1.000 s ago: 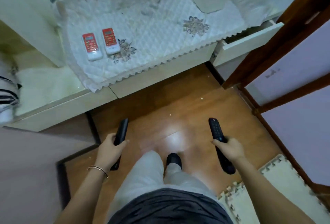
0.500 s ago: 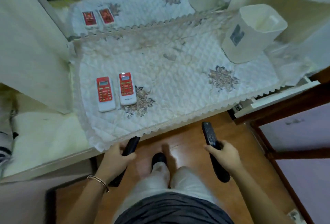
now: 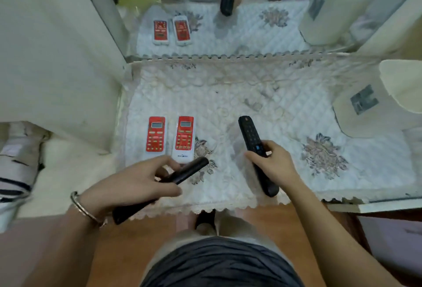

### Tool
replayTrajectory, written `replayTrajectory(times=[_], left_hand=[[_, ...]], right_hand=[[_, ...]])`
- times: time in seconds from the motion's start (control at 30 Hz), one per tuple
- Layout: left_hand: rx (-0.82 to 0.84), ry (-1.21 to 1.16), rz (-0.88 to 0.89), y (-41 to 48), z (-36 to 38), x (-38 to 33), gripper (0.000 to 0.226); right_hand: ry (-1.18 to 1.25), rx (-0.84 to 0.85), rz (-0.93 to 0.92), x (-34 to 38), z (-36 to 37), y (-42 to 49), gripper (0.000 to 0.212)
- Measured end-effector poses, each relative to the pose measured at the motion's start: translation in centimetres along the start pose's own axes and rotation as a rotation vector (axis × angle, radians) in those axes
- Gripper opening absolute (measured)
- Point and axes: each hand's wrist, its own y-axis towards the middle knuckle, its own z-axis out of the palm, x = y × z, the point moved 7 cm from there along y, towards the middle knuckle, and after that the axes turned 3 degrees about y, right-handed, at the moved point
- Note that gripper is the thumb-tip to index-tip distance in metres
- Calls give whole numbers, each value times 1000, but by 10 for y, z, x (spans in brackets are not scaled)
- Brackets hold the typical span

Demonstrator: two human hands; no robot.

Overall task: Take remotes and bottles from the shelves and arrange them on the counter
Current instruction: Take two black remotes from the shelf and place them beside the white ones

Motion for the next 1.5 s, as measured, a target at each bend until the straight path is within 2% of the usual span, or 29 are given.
replayTrajectory(times=[0.13,0.3,0.4,0.53,0.63,0.77,0.93,1.0,1.17,1.37,1.5], left_hand=[[-367,-181,5,30,-25,-23,31],[-543,-11,-130,107,2,-32,45],[-549,47,-160,139,18,-30,47],[-552,246,-214,154,20,-31,61],[-573,345,-172,154,20,-35,64],[-642,430,-79,143,26,-34,56],[-585,573,8,136,52,-26,59],[-558,637,-15,136,56,-21,62],[-596,660,-95,134,37,-15,60],[-631,565,-66,133,27,-7,59],[-643,534,-25,132,27,-1,53]], right_hand=[[-35,62,-9,7,11,29,21],[-161,96,22,5,26,56,43],[-259,99,49,1,31,66,53],[-318,63,32,4,33,75,60],[-358,29,6,9,32,77,62],[-406,16,-49,12,34,76,66],[-420,46,-50,7,39,69,72],[-416,42,-44,7,42,66,71],[-421,43,-73,23,56,70,70],[-379,67,-86,38,68,81,75],[-317,100,-115,38,68,78,70]])
